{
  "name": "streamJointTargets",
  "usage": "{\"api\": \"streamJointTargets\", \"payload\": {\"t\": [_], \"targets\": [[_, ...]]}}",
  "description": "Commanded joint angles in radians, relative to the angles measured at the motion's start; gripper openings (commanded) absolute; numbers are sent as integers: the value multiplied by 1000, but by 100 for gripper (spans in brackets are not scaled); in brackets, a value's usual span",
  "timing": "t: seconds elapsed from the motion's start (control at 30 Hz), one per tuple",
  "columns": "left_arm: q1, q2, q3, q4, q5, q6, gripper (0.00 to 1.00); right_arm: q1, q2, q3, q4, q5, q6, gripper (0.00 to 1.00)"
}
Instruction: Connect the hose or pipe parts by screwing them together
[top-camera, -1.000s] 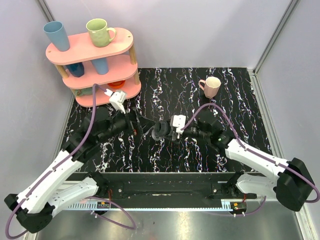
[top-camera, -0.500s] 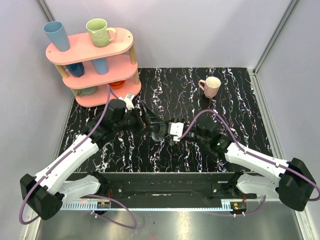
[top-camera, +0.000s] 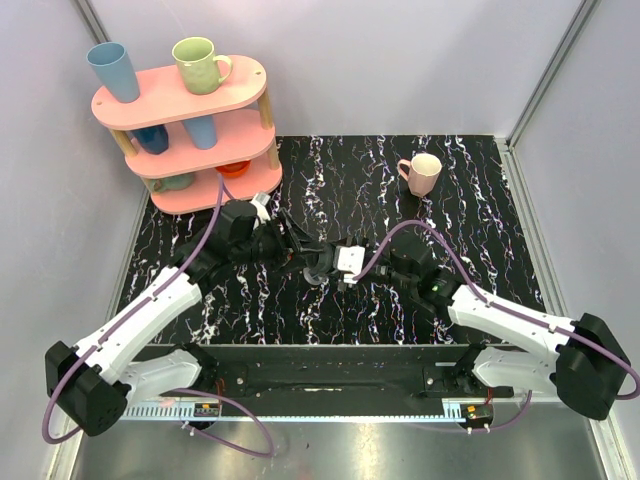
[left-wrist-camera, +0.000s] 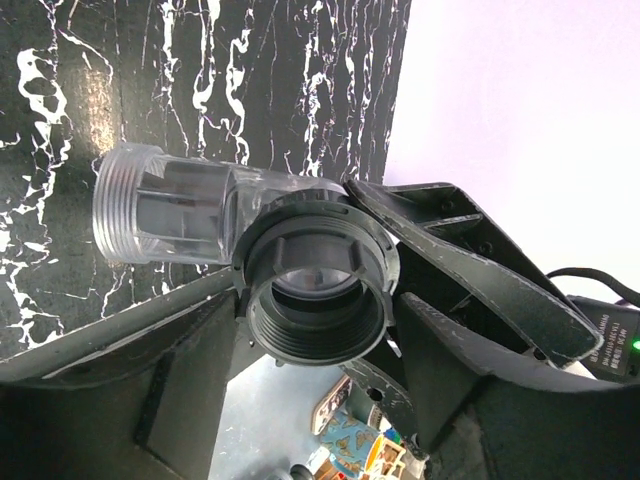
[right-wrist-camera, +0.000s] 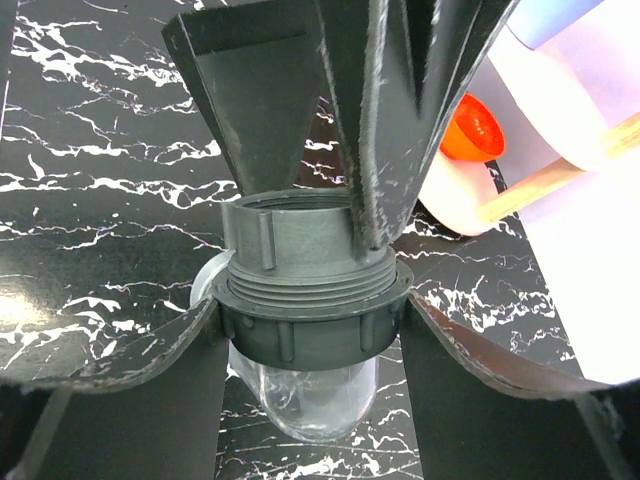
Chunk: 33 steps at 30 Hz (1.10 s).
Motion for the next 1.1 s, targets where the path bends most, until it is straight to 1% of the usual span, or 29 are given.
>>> {"api": "streamJointTargets", "payload": {"t": [0.0, 0.07, 0.13, 0.23, 0.27, 0.33, 0.4, 0.43, 0.47, 0.53, 0.57, 0.6, 0.63, 0.7, 0.73, 0.8, 0.83, 0.87, 0.9, 0.93, 1.03, 1.07], "targets": [[5, 18, -16, 70, 29, 46, 65, 8, 1, 35, 38, -5, 7, 0], [5, 20, -16, 65, 26, 79, 60, 10, 6, 44, 17, -8, 15, 0], [5, 21, -21, 62, 22, 98, 57, 10, 7, 56, 6, -8, 15, 0], [5, 26, -18, 97, 49, 168, 45, 10, 12, 71, -11, -21, 32, 0], [5, 27, -14, 108, 57, 213, 42, 10, 16, 78, -26, -25, 39, 0], [5, 21, -16, 167, 86, 285, 39, 8, 24, 107, -52, -47, 64, 0], [5, 3, -30, 203, 104, 397, 37, 8, 33, 136, -94, -71, 78, 0], [5, -6, -37, 249, 118, 443, 37, 7, 35, 145, -107, -109, 86, 0], [4, -26, -60, 270, 132, 545, 36, 4, 39, 157, -150, -134, 87, 0], [5, -51, -89, 338, 184, 647, 35, -9, 59, 194, -193, -212, 95, 0], [5, -78, -125, 362, 228, 755, 35, -12, 64, 203, -218, -238, 99, 0], [4, -94, -148, 391, 259, 818, 33, -16, 70, 214, -224, -264, 105, 0], [2, -130, -169, 439, 281, 957, 33, -32, 73, 219, -227, -327, 122, 0], [-3, -170, -214, 444, 322, 1105, 34, -42, 87, 236, -235, -387, 148, 0], [-3, -199, -223, 432, 341, 1268, 34, -52, 92, 242, -244, -439, 155, 0], [-3, -220, -238, 425, 380, 1383, 34, -58, 109, 262, -253, -490, 168, 0], [-3, -217, -235, 397, 394, 1478, 34, -59, 115, 269, -268, -525, 170, 0], [-3, -208, -209, 361, 455, 1535, 34, -61, 128, 286, -276, -539, 171, 0], [-4, -195, -193, 284, 491, 1596, 34, -61, 136, 292, -282, -569, 176, 0], [-4, -172, -162, 252, 512, 1695, 34, -64, 142, 297, -287, -583, 181, 0], [-4, -139, -114, 171, 517, 1800, 37, -64, 162, 308, -293, -600, 196, 0], [-4, -138, -110, 162, 513, 1810, 45, -64, 158, 302, -293, -593, 196, 0]]}}
